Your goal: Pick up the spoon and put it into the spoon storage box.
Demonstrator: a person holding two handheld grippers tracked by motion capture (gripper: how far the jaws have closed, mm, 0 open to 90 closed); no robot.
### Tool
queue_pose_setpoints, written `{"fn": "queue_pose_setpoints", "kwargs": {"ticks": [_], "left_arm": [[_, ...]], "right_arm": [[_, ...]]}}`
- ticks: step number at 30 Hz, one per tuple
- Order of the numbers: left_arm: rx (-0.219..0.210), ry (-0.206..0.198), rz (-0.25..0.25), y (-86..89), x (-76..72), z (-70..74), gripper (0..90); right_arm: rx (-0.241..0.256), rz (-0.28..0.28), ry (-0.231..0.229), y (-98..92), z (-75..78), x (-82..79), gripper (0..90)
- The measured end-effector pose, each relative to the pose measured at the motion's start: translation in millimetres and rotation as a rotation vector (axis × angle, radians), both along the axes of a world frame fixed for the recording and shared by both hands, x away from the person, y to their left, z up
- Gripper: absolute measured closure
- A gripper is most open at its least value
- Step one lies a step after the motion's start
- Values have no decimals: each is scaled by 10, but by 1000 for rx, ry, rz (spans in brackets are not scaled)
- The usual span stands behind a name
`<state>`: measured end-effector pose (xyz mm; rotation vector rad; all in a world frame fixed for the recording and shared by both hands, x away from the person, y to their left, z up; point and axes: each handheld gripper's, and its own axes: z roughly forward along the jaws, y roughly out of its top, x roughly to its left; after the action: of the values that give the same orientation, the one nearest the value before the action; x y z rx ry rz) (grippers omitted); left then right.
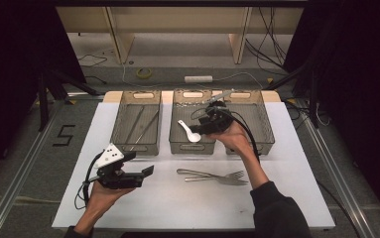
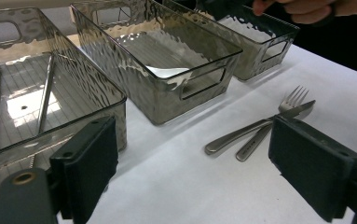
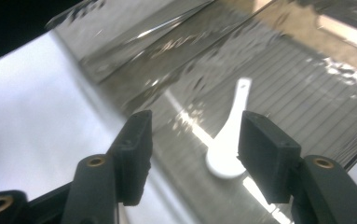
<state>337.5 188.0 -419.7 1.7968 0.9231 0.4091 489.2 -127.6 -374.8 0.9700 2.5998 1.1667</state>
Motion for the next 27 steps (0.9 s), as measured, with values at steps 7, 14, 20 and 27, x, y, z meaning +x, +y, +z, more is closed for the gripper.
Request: {"fn": "queue_pose_setpoints", "kwargs": {"ticks": [7, 14, 20, 27], "left_arm": [[5, 0, 0, -6, 2, -7, 151], [3, 4, 5, 3, 4, -12, 151], [7, 1, 2, -13, 5, -14, 151], [15, 0, -1, -4, -3, -12, 150]], "right_arm": [[-31, 74, 3, -135, -80, -273, 370], [-15, 102, -21, -219, -152, -532, 334], [-24, 140, -8, -208, -191, -648, 322], [-56, 159, 4, -163, -253, -672, 311]]}}
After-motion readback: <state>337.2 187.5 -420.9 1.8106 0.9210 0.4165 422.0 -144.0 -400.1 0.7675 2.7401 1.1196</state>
